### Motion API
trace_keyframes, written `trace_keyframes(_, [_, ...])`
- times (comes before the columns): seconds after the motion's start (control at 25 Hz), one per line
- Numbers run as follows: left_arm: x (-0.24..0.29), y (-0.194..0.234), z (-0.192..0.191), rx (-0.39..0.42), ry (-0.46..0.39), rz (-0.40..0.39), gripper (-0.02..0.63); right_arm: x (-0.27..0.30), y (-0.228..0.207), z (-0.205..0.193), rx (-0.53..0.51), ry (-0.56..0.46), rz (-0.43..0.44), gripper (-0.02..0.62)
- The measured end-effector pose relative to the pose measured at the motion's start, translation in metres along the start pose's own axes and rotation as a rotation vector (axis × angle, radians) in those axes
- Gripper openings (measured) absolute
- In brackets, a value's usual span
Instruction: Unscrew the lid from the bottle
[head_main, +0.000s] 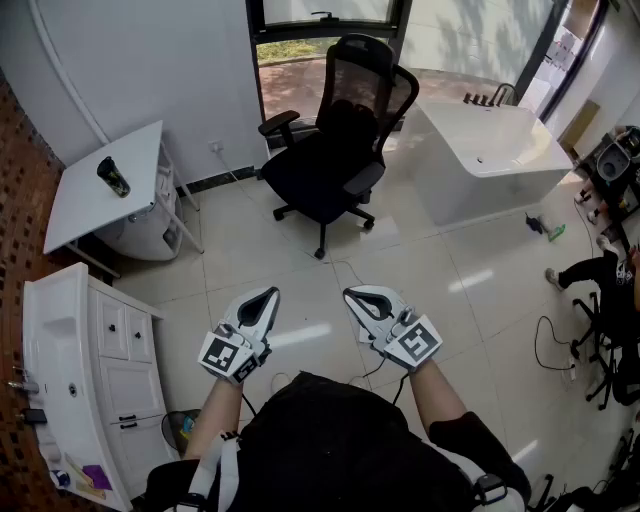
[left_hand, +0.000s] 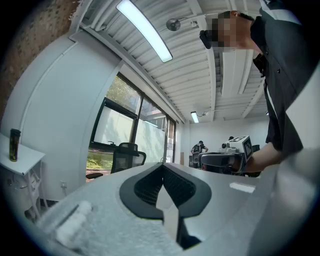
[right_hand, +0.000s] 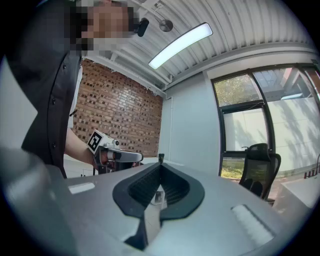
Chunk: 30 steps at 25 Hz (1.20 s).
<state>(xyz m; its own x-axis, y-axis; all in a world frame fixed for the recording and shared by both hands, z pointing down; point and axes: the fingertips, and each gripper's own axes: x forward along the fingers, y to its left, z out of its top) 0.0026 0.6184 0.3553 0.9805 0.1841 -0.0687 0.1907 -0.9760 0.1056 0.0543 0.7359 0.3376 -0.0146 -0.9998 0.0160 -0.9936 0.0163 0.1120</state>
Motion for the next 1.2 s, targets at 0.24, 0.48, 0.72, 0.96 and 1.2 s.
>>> trace_keyframes(0.24, [-0.023,0.021,0.01,0.01,-0.008,0.089,0.003,0.032,0.007,0.004,-0.001,-0.005,0.086,0.006])
trace_keyframes(0.48, [-0.07,0.049,0.016,0.012,-0.025,0.238,0.003,0.081,0.031,0.006,0.005,-0.012,0.233,0.006])
trace_keyframes(0.72, [-0.133,0.082,0.022,0.012,-0.04,0.363,0.003,0.141,0.076,0.011,0.004,-0.021,0.37,0.006])
trace_keyframes(0.96, [-0.221,0.125,0.026,0.017,-0.034,0.481,0.003,0.214,0.144,0.013,0.011,-0.022,0.49,0.006])
trace_keyframes(1.2, [-0.286,0.161,0.037,0.022,-0.039,0.555,0.003,0.276,0.2,0.023,0.025,-0.05,0.575,0.006])
